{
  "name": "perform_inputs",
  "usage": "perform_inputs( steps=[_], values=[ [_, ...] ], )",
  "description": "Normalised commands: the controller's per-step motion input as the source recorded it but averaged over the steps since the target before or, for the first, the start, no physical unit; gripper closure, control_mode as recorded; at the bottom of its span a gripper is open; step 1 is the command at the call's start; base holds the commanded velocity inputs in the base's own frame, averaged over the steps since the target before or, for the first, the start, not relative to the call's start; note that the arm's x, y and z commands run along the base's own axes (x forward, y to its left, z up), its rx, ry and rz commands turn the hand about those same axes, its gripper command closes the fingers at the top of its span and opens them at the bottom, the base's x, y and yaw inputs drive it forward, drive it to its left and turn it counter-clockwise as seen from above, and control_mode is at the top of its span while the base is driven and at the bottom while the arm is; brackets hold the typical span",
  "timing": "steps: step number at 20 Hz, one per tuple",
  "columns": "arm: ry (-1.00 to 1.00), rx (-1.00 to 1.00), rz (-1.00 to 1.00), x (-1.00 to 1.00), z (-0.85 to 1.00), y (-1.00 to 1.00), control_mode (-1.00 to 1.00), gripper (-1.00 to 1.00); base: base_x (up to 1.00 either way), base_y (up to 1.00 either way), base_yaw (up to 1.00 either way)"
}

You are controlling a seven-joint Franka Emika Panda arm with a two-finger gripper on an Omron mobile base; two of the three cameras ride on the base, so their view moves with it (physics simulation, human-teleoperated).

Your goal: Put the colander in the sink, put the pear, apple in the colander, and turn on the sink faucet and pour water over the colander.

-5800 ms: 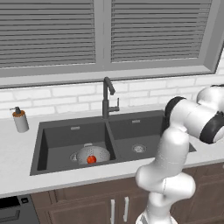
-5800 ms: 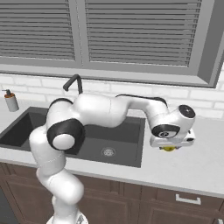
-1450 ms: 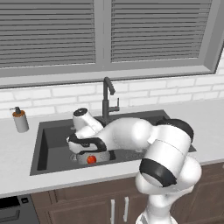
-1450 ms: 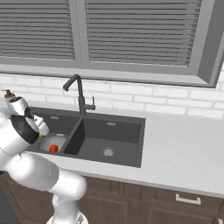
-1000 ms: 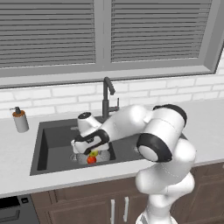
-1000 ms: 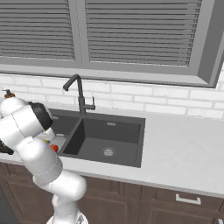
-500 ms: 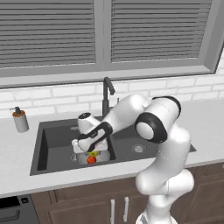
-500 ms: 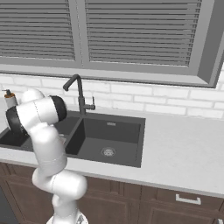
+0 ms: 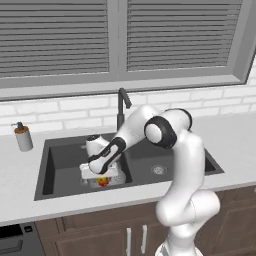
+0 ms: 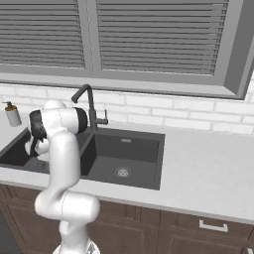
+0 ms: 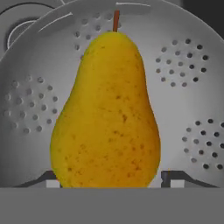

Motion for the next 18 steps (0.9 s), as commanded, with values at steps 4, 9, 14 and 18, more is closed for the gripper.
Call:
perform_inputs(
  steps=[4,9,14,18],
  values=[
    [0.00,0.00,-0.01,0.19,-0.15,0.19,-1.00,-1.00,0.00,0.00,0.00],
    [-0.09,0.00,0.00,-0.13,0.34,0.05,-1.00,-1.00,0.00,0.00,0.00],
    [-0.25,0.00,0.00,-0.58,1.00,-0.25,-1.00,-1.00,0.00,0.00,0.00],
    [-0.21,0.03,0.00,-0.69,1.00,-0.51,-1.00,-1.00,0.00,0.00,0.00]
  ],
)
